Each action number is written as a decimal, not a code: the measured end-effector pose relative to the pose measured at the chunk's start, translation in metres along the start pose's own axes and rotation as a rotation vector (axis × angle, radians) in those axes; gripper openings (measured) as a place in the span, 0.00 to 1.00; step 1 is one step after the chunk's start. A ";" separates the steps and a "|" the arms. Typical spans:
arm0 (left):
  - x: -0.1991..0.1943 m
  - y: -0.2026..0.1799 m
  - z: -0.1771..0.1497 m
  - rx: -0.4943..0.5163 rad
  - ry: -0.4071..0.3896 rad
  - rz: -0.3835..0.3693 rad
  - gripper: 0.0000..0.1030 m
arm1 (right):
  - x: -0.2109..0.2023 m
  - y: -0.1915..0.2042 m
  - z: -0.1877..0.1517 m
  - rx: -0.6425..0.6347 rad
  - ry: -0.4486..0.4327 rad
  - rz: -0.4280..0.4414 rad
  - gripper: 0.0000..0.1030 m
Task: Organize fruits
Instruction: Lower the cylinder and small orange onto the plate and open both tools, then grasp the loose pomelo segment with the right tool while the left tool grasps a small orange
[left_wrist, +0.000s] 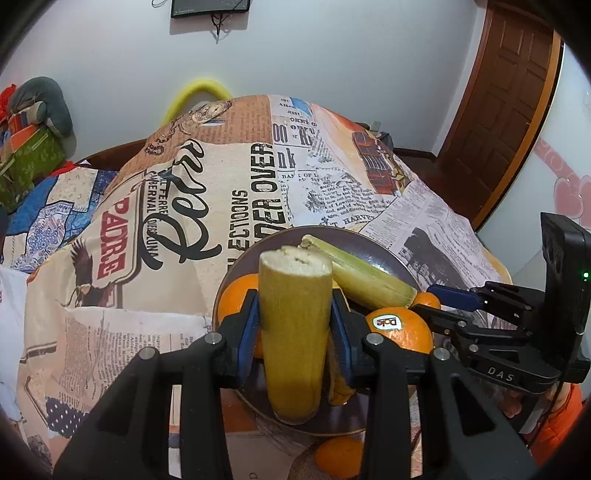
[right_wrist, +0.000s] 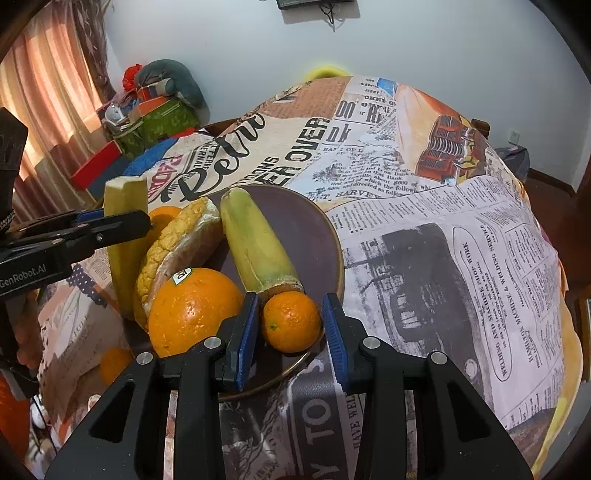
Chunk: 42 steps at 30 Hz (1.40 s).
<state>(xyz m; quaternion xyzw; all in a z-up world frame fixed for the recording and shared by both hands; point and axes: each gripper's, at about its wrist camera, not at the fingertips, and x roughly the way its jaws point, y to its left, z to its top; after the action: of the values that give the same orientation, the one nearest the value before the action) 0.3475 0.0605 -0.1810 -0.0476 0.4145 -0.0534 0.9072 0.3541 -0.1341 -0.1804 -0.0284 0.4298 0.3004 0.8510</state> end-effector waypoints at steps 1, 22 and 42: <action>-0.001 -0.001 0.000 0.001 -0.001 0.000 0.36 | -0.001 -0.001 0.000 0.002 -0.001 0.001 0.32; -0.067 -0.002 -0.041 0.001 -0.013 0.053 0.58 | -0.075 0.018 -0.030 -0.012 -0.078 -0.037 0.51; -0.037 -0.002 -0.124 -0.001 0.177 0.059 0.62 | -0.058 0.035 -0.107 0.020 0.063 -0.083 0.56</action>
<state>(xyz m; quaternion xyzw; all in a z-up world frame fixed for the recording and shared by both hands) 0.2296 0.0586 -0.2334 -0.0308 0.4942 -0.0302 0.8683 0.2326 -0.1663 -0.1972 -0.0474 0.4576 0.2594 0.8491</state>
